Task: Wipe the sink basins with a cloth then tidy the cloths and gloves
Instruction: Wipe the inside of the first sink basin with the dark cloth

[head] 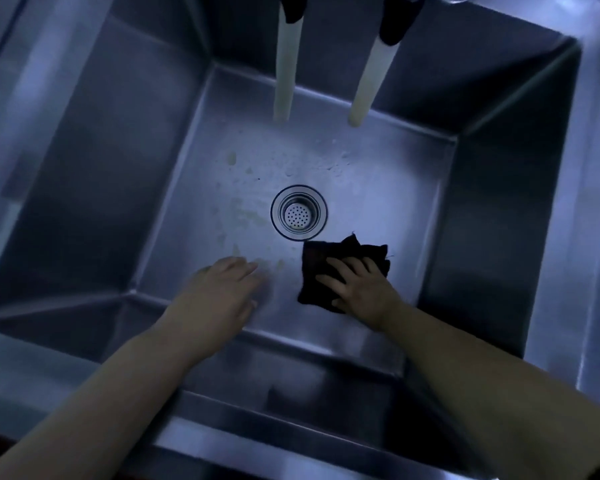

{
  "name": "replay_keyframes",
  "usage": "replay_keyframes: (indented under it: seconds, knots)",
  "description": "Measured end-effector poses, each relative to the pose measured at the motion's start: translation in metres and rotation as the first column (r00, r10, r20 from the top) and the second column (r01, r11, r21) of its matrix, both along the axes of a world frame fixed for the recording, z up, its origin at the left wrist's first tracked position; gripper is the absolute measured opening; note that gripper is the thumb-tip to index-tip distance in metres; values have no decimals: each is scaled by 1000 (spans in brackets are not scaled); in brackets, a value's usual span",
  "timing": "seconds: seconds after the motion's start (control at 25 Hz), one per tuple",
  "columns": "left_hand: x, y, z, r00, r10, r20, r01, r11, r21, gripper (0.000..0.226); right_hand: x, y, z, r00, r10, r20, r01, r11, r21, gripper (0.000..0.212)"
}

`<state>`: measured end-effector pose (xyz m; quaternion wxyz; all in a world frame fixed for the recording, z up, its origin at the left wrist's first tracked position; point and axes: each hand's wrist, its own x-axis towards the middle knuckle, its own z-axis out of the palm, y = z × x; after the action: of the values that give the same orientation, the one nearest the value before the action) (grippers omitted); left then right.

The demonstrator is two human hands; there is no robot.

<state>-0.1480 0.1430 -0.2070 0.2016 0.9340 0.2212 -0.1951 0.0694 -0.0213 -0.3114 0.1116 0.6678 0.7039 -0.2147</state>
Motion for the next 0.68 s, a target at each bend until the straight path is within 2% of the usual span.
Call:
replay_keyframes:
  seconds: [0.12,0.2,0.4,0.52,0.64,0.68]
  knots:
    - [-8,10,11,997,36,69,-37,999,4,48,14,33,-10,996,-57,73,50,994,96,58]
    - [-18,22,17,998,14,67,-16,999,32,48,11,50,-21,997,-31,65,21,990,139,59]
    - [-53,60,32,984,-171,50,162,975,156,40,-35,40,-35,997,-69,22,66,988,139,61]
    - [-80,81,41,984,-178,19,172,970,172,36,-77,12,-32,996,93,-18,-89,985,150,61]
    - [-108,98,52,994,-104,14,100,980,174,31,-94,8,-27,963,266,-51,-258,957,131,57]
    - [-116,103,56,996,-85,17,82,985,153,37,-93,15,-26,950,309,-53,-298,943,147,56]
